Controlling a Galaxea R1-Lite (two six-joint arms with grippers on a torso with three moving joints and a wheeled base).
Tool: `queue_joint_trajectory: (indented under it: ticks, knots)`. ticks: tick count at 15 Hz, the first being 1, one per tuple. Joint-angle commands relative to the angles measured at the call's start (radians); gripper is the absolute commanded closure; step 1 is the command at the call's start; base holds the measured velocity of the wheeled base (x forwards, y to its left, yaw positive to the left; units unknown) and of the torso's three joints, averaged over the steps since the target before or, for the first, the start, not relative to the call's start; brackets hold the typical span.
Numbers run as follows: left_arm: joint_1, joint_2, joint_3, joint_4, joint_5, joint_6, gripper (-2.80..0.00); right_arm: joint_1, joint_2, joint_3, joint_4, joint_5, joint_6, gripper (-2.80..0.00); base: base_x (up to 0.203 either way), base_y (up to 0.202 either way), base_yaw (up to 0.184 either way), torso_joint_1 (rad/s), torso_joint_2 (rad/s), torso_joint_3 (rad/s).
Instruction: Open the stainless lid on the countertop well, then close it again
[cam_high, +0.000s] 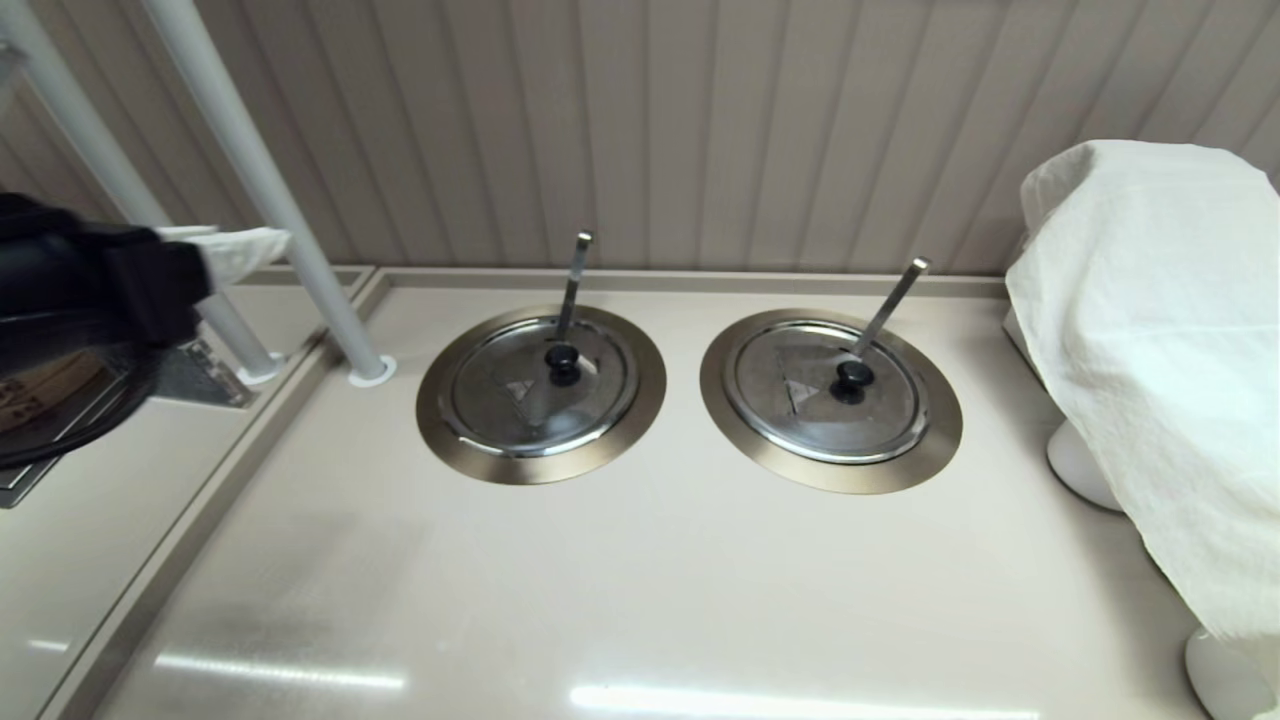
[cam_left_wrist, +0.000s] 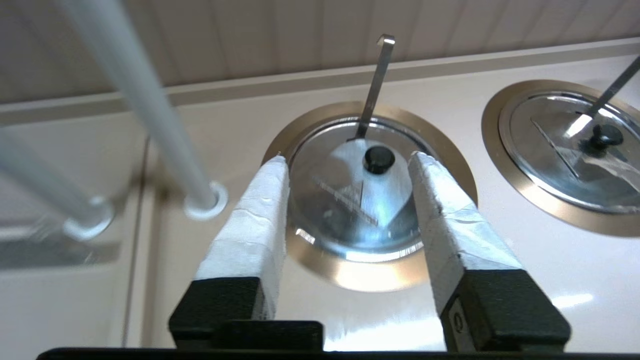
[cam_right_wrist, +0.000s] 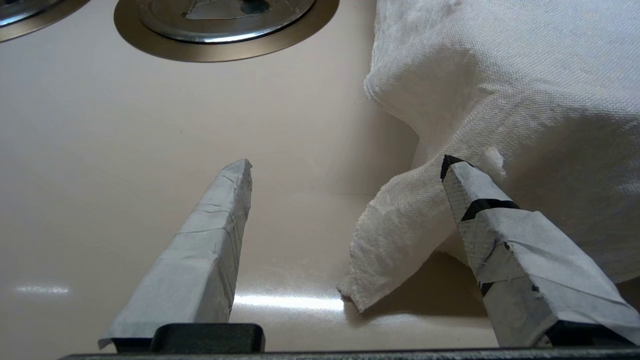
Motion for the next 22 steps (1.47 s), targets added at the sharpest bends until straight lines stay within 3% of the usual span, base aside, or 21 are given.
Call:
queue_joint_trajectory:
  ticks: [1, 4, 6, 7, 9, 10, 12, 14, 16, 17, 19, 21, 22]
  knots:
    - [0.012, -0.395, 0.039, 0.277, 0.063, 0.0, 0.0, 0.0, 0.0, 0.0, 0.0, 0.0, -0.001, -2.8, 0.0, 0.0, 0.0, 0.0, 0.0, 0.0]
    - [0.021, -0.737, 0.119, 0.473, 0.23, 0.0, 0.0, 0.0, 0.0, 0.0, 0.001, 0.0, -0.002, -2.8, 0.0, 0.0, 0.0, 0.0, 0.0, 0.0]
    - [0.024, -0.853, 0.2, 0.623, 0.287, -0.063, 0.0, 0.0, 0.0, 0.0, 0.0, 0.0, -0.002, -2.8, 0.0, 0.0, 0.0, 0.0, 0.0, 0.0]
    - [0.025, -0.862, 0.273, 0.661, 0.27, -0.092, 0.0, 0.0, 0.0, 0.0, 0.0, 0.0, 0.0, -2.8, 0.0, 0.0, 0.0, 0.0, 0.0, 0.0]
    - [0.025, -0.859, 0.358, 0.679, 0.084, -0.123, 0.0, 0.0, 0.0, 0.0, 0.001, 0.0, 0.0, -2.8, 0.0, 0.0, 0.0, 0.0, 0.0, 0.0]
    - [0.025, -0.859, 0.354, 0.69, 0.063, -0.125, 0.0, 0.0, 0.0, 0.0, 0.0, 0.0, 0.0, -2.8, 0.0, 0.0, 0.0, 0.0, 0.0, 0.0]
    - [0.025, -0.857, 0.277, 0.819, 0.079, -0.088, 0.0, 0.0, 0.0, 0.0, 0.001, 0.0, 0.0, -2.8, 0.0, 0.0, 0.0, 0.0, 0.0, 0.0]
    - [0.04, -0.855, 0.251, 0.797, 0.123, -0.073, 0.0, 0.0, 0.0, 0.0, 0.001, 0.0, 0.0, -2.8, 0.0, 0.0, 0.0, 0.0, 0.0, 0.0]
    - [0.132, -0.855, 0.228, 0.774, 0.179, -0.069, 0.0, 0.0, 0.0, 0.0, 0.0, 0.0, -0.001, -2.8, 0.0, 0.0, 0.0, 0.0, 0.0, 0.0]
    - [0.177, -0.874, 0.236, 0.742, 0.169, -0.064, 0.0, 0.0, 0.0, 0.0, 0.001, 0.0, 0.0, -2.8, 0.0, 0.0, 0.0, 0.0, 0.0, 0.0]
    - [0.185, -0.979, 0.301, 0.694, 0.096, -0.011, 0.0, 0.0, 0.0, 0.0, 0.001, 0.0, 0.0, -2.8, 0.0, 0.0, 0.0, 0.0, 0.0, 0.0]
    - [0.181, -1.112, 0.425, 0.675, 0.007, 0.073, 0.0, 0.0, 0.0, 0.0, 0.001, 0.0, 0.0, -2.8, 0.0, 0.0, 0.0, 0.0, 0.0, 0.0]
    - [0.18, -1.142, 0.512, 0.669, 0.014, 0.083, 0.0, 0.0, 0.0, 0.0, 0.0, 0.0, -0.001, -2.8, 0.0, 0.0, 0.0, 0.0, 0.0, 0.0]
